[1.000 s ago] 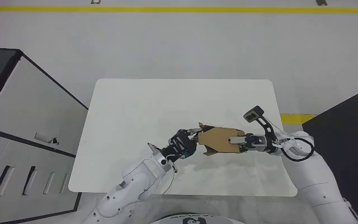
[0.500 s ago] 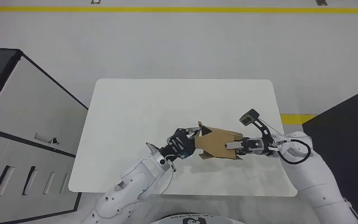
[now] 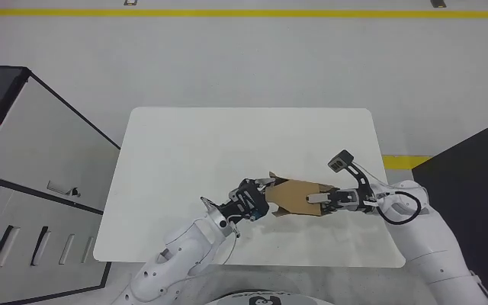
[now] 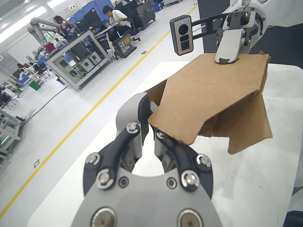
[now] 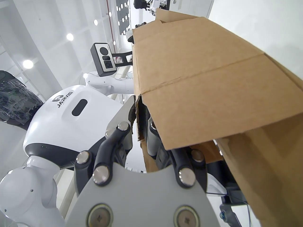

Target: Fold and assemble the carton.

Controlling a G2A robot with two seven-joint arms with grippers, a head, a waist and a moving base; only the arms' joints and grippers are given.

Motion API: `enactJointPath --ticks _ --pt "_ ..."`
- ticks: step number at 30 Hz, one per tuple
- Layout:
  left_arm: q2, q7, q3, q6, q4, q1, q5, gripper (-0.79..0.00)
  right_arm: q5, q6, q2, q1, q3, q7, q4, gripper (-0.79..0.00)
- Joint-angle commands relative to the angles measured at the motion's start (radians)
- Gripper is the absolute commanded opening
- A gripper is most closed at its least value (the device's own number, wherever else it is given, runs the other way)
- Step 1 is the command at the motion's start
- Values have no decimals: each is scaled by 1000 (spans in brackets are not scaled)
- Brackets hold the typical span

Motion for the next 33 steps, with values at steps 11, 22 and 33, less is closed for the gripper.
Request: enactJointPath --ticks 11,22,33 --pt "4 -7 -13 3 -12 5 27 -785 -5 14 4 -1 1 15 -11 -785" --pt "7 -7 -15 -2 -12 8 41 -785 1 15 6 -3 0 15 -21 -785" --pt "9 -5 -23 5 -14 12 42 -785 11 -4 12 -11 11 -4 -19 -785"
